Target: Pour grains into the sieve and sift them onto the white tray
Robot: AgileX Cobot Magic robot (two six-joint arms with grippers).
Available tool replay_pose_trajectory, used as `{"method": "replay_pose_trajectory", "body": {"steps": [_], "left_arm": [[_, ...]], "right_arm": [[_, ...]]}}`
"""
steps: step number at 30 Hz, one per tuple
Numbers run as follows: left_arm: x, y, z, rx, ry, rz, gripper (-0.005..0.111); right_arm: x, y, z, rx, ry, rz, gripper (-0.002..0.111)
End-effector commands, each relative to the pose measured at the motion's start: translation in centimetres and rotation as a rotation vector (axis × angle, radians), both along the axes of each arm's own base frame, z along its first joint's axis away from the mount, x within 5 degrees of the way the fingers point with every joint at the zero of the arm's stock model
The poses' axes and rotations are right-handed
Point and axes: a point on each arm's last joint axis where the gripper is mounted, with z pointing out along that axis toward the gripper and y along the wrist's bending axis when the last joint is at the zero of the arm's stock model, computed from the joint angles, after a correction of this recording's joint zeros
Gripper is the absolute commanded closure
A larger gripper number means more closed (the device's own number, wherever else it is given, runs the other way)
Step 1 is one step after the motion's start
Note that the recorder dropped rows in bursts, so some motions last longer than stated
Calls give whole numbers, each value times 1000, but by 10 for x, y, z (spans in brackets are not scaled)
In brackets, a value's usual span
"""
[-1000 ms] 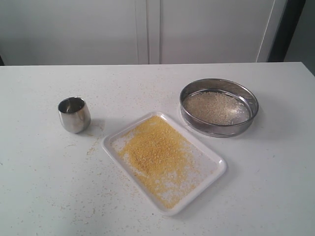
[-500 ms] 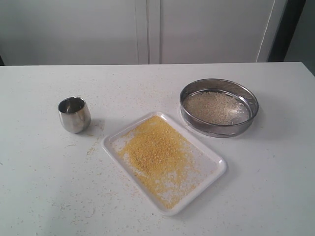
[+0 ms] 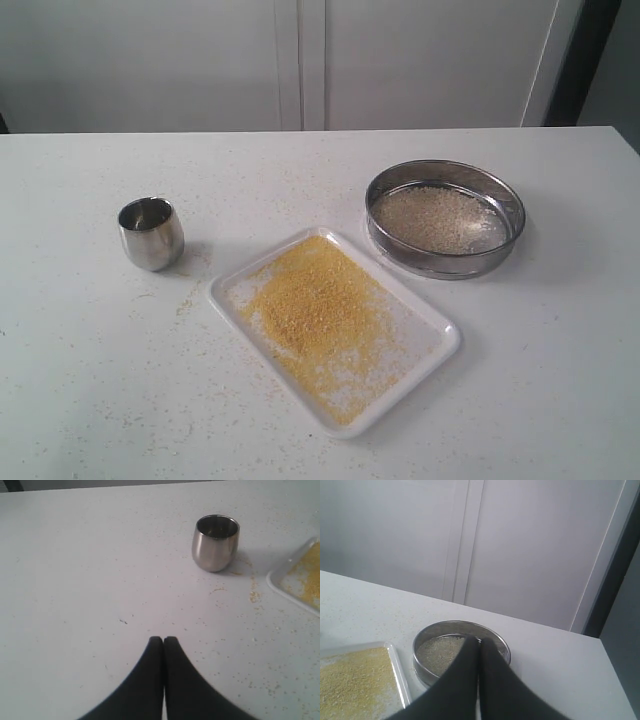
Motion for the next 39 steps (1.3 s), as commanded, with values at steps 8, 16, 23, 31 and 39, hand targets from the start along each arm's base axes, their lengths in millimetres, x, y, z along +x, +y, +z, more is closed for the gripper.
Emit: {"method": "replay_pose_trajectory", "body": {"steps": [8, 16, 23, 31, 39], "left_arm": [[-9, 0, -35, -32, -3, 15, 107], [-11, 1, -58, -32, 2, 20, 107], [-12, 1, -62, -19, -29, 19, 107], [-12, 1, -62, -8, -30, 12, 107], [-12, 1, -62, -8, -30, 12, 107]], "right_arm": [[0, 0, -1, 6, -4, 0, 108], [0, 0, -1, 6, -4, 0, 108], [0, 0, -1, 6, -4, 0, 108], [0, 0, -1, 6, -4, 0, 108], [0, 0, -1, 6, -4, 0, 108]]}}
